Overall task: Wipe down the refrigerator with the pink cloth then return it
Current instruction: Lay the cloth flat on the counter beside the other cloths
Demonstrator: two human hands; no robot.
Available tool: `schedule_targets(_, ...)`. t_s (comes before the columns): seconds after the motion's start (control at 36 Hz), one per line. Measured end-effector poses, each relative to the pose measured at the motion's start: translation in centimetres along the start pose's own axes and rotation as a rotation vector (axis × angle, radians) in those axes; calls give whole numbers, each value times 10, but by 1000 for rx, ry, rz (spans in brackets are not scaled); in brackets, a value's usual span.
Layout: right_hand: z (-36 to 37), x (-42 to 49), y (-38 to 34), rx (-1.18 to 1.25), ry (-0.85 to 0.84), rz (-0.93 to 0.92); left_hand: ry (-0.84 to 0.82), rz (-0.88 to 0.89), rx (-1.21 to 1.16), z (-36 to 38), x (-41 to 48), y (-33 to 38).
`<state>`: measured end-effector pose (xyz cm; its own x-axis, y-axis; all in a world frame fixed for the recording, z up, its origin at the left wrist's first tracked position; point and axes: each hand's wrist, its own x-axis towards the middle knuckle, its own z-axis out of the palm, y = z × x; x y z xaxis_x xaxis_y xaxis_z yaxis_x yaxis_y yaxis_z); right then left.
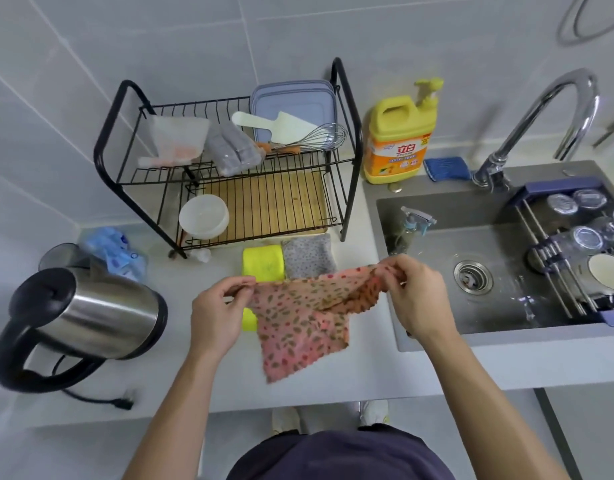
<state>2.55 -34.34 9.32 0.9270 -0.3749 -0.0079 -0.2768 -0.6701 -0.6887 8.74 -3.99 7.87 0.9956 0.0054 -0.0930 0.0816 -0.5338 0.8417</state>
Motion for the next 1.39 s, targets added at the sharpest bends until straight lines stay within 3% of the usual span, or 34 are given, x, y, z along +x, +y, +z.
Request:
schedule_targets(0.22,-25,2,-35,158,311,-97,144,169,-157,-22,-7,44)
schedule_targets(0.42,-38,-7,-54,361,400,-135,186,263,-278,-35,-17,70)
schedule_targets(0.58,-46,-23,-52,502,369,-148,150,243,-280,-41,-30,71)
schedule_targets(0.81,-47,-37,-45,554,317,-55,27,72,-370,-43,-44,59)
schedule_targets(1.17,0,-6,-7,382,161,62,70,-66,-190,-9,-15,4)
schedule_targets(1.39,35,-22,38,162,61,92,28,-21,79,9,-29,-42)
